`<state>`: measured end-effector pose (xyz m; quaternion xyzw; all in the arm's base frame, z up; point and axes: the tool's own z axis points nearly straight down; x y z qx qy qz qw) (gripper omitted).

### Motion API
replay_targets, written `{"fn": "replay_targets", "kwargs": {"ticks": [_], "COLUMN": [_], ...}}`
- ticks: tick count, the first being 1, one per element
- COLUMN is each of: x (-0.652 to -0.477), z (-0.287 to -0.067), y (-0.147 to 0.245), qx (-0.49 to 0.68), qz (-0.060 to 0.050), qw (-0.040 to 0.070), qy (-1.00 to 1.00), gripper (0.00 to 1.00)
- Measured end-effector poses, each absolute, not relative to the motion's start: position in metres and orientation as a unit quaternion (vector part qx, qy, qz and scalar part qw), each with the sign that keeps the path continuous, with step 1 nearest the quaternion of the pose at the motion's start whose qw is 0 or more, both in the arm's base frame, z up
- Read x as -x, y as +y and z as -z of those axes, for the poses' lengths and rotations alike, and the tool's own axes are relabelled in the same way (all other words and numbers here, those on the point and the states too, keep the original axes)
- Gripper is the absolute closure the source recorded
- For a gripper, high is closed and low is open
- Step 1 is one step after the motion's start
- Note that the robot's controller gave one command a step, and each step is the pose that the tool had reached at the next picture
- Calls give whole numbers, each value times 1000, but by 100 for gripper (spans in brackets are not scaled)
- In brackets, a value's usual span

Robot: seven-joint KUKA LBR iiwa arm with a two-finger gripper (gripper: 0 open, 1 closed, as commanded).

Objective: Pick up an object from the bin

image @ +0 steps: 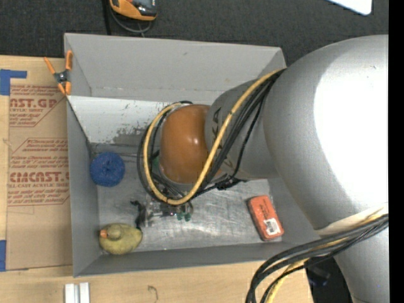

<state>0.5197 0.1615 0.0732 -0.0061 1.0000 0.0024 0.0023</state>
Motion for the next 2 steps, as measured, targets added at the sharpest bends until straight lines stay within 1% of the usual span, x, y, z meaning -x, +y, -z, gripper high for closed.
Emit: {"fn": "replay_targets", "kwargs": {"ticks": [2], "x": [-520], "z": [-73], "y": [162], "qx": [6], "qz": [-3], "qw": [2], "qy": [1000], "gripper": [100]}}
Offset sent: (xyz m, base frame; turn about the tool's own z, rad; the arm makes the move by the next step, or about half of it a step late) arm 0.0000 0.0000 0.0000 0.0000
